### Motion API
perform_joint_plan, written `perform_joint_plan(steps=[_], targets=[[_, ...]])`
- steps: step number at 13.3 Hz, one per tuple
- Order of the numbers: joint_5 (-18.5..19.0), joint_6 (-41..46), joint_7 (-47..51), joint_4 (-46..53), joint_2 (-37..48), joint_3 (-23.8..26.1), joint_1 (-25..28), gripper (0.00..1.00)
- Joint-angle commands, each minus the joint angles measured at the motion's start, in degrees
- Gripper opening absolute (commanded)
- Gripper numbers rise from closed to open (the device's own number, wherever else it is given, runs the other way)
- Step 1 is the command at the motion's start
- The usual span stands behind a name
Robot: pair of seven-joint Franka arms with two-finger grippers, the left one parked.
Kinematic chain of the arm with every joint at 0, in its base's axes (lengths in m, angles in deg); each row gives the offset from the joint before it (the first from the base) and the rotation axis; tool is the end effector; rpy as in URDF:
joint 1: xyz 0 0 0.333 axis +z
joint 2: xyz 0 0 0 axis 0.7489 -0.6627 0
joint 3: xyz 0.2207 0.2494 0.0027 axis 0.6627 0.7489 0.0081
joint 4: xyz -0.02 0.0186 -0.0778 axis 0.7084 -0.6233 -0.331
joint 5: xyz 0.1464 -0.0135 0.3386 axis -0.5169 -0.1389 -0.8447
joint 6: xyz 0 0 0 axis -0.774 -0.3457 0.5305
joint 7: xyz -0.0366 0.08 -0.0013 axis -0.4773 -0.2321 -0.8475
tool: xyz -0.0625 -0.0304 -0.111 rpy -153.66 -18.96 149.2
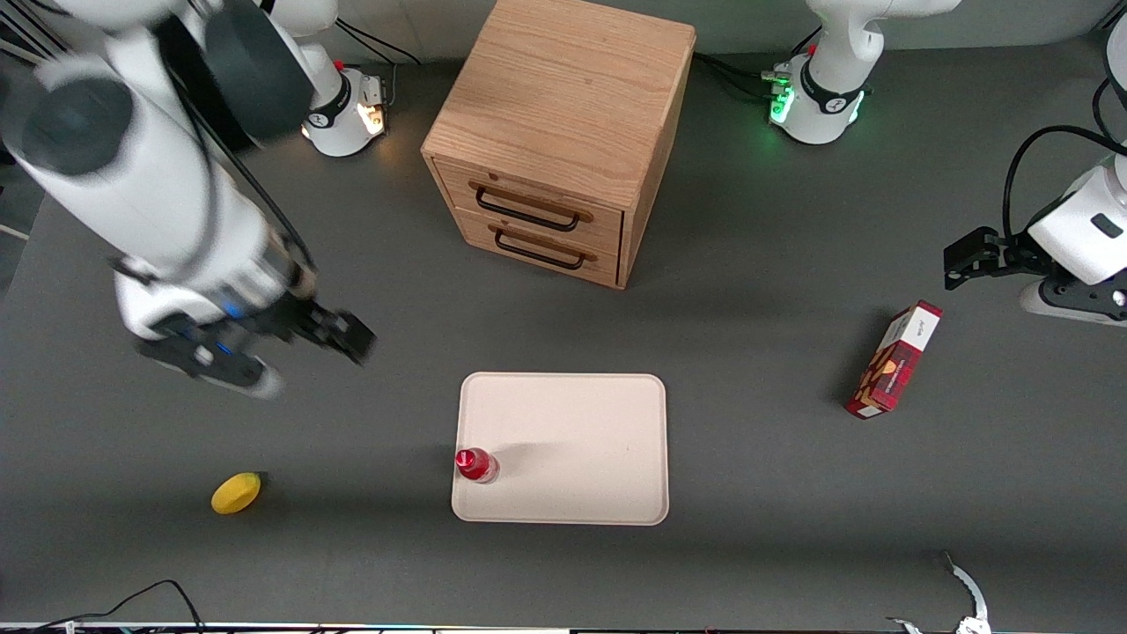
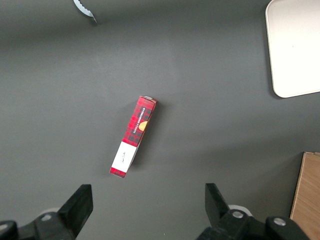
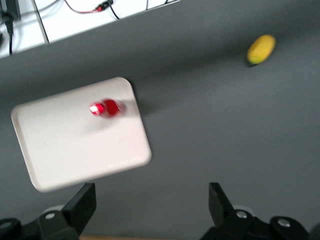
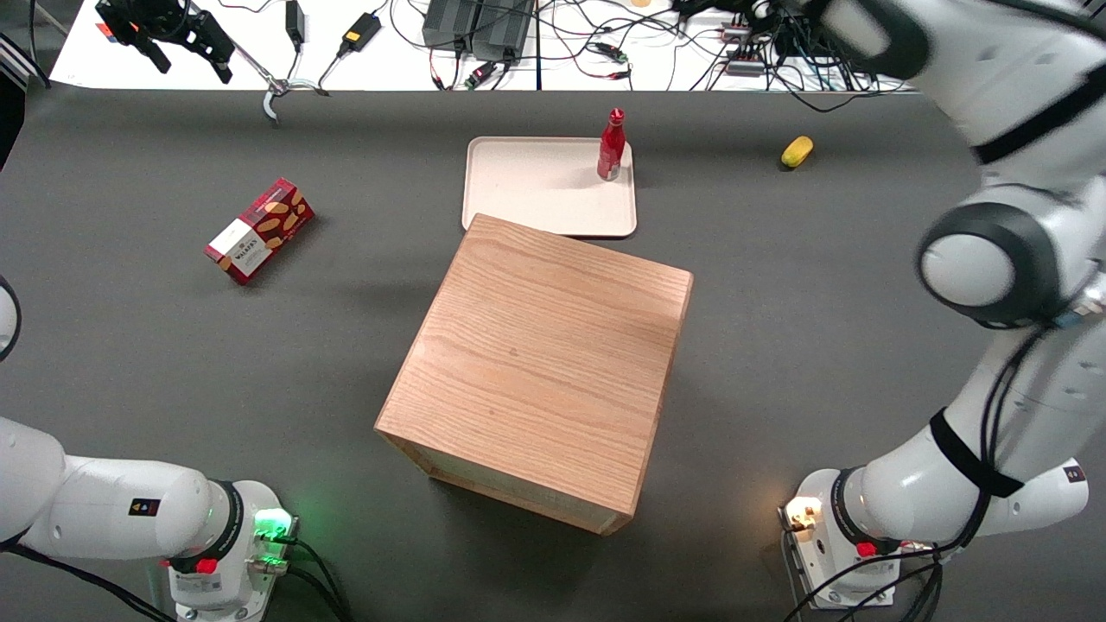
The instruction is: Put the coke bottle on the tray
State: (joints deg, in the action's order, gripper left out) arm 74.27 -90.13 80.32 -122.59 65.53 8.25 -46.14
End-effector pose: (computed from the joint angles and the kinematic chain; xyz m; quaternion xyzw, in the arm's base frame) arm 0.6048 0.2172 0.6165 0.9902 -0.1331 0.0407 0.0129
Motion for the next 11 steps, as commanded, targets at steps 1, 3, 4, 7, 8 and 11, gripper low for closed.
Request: perform_joint_plan(steps=[1,3,4,7,8,11], targets=[[-10.73,1.09,-15.45,-17.3,17.79,-10.46,-3.85,1.0],[-15.96,-2.49,-27.94,-30.12,27.56,-20.25,-3.85,1.0],[-16.32,-5.9,-32.0,-37.32,31.78,-23.33,-3.76,1.0],[-16.41,-15.24,-33.27,-53.09,39.37,-25.12,-3.59,1.0],[-16.32,-15.17,-33.7,-53.47,39.3,-25.12,-3.33,1.0],[-16.41,-14.99,-31.26,-50.76,36.5,-24.69,-3.06,1.0]])
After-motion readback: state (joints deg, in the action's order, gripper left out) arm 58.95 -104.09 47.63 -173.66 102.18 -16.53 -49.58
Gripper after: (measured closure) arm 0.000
